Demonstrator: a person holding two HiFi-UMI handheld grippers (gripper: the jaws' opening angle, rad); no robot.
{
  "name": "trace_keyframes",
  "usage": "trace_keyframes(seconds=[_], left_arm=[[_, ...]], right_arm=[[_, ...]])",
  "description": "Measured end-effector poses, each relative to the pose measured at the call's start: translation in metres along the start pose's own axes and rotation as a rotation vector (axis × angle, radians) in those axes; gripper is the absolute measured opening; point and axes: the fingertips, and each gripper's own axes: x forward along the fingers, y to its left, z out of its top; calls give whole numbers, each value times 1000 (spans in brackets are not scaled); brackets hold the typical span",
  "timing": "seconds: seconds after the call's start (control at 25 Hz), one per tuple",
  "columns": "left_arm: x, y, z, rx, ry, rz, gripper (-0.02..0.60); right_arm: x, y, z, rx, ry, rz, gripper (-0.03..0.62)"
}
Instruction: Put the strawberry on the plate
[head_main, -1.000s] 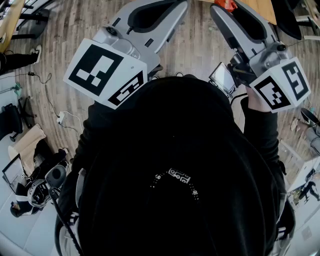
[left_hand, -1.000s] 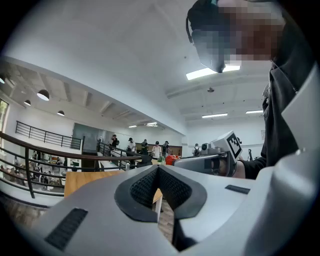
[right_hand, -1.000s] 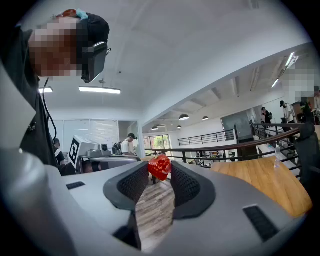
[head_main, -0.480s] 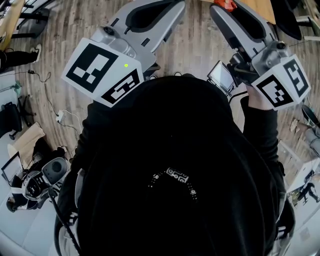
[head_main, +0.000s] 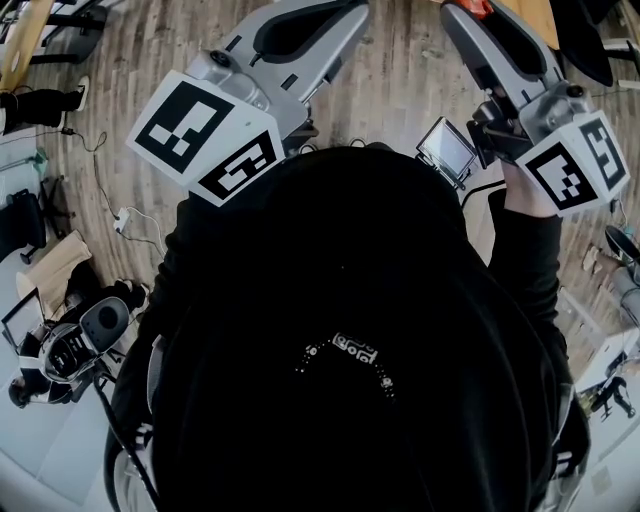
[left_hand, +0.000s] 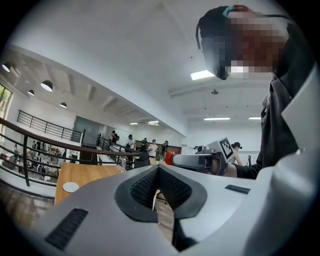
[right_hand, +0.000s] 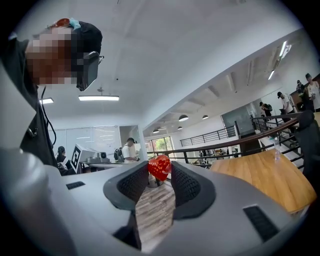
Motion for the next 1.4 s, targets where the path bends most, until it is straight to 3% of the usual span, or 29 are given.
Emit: trace_keyframes(seconds=[0.2,0.44,0.72,0.92,1.12,1.4], left_arm=[[10,-11,-4,70,41,16,-2],[11,-15,-17,44,80,27,-2],[5,-6,-23,-6,61,39,-2],[18,4,-14,1,39,12,-1],[36,12,-12,-4,47,-61,-2],[51,40,-3,2,42,-86,-2]], right_arm=[[-19,-14,-2,26,-15,14,150],[-21,-22,-9,55,-10,27,150],[-15,-19,-12,82,6,46,150],[-12,-29,-4,76,-4,13,150],[-4,-46,0,79,-7,-12,150],[19,-58,10,90,-21,-13,150]])
